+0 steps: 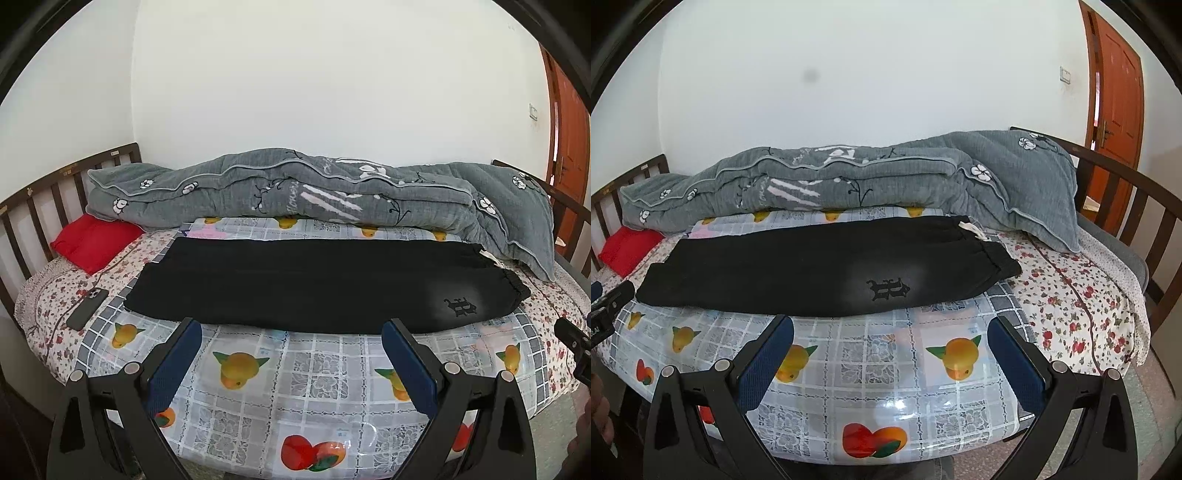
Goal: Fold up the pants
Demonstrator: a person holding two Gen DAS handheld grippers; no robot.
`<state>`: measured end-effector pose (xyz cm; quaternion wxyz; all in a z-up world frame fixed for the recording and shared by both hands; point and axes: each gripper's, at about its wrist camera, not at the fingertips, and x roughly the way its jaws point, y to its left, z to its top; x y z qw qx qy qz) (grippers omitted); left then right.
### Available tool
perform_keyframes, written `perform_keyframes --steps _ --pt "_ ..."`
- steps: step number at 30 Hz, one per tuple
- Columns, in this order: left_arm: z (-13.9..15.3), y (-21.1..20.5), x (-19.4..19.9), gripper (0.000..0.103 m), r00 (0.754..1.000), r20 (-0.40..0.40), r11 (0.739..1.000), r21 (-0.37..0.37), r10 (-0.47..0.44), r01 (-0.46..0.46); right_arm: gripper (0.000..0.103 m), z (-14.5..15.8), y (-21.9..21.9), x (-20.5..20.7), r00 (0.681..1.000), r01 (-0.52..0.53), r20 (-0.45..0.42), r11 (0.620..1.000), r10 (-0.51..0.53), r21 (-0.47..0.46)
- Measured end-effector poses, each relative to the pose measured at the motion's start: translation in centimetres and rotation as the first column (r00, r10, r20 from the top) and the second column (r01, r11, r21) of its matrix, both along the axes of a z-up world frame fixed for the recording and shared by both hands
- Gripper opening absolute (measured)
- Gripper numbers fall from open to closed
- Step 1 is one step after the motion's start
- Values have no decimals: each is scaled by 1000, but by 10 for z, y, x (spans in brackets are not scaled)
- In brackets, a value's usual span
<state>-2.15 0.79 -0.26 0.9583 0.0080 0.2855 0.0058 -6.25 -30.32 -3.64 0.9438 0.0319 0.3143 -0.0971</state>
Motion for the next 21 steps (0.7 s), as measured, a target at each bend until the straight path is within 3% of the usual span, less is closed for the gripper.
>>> perform_keyframes --steps 21 --pt "1 -1 -3 99 1000 5 1000 -2 0 0 103 7 9 -4 1000 -12 13 1000 13 -15"
